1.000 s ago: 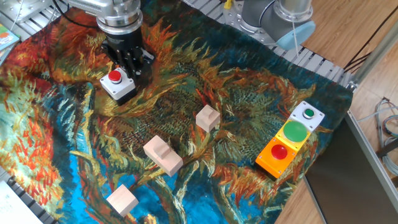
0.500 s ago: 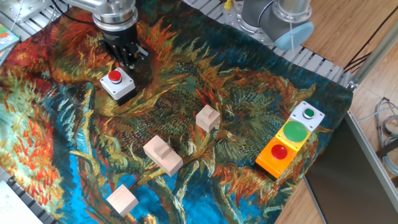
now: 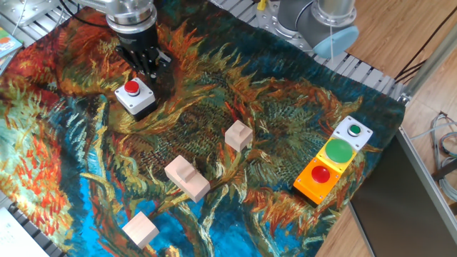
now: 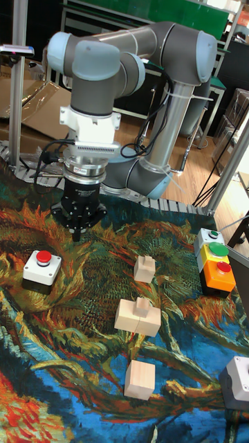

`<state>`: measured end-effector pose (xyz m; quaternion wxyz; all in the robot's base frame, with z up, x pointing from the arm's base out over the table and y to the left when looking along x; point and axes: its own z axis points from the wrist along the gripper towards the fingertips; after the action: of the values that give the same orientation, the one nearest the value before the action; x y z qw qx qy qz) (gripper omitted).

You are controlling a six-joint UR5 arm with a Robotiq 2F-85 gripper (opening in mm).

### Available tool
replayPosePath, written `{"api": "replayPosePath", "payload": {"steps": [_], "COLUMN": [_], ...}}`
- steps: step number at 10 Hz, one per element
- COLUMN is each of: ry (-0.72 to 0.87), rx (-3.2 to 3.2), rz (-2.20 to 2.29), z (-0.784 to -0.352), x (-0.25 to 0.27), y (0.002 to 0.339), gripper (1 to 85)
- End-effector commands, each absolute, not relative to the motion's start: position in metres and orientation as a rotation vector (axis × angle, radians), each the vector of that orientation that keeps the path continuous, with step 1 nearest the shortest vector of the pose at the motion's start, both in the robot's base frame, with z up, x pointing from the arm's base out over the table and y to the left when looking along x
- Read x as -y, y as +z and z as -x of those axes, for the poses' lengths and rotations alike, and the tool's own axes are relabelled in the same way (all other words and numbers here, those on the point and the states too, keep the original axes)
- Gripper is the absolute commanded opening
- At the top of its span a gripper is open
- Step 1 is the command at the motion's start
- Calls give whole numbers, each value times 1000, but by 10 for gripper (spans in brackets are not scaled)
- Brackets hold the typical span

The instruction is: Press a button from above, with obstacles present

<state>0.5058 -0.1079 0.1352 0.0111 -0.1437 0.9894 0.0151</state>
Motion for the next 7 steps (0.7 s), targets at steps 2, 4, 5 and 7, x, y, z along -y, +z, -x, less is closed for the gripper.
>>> {"api": "replayPosePath", "payload": {"steps": [2, 4, 5, 7], "ry": [-28, 23, -1, -26], "rx": [-3069, -3087, -3089, -3065], "rz": [546, 534, 537, 577], "z": [-509, -504, -504, -514], "x": [148, 141, 145, 148], "y": [121, 121, 121, 118], "gripper": [17, 20, 20, 17]}}
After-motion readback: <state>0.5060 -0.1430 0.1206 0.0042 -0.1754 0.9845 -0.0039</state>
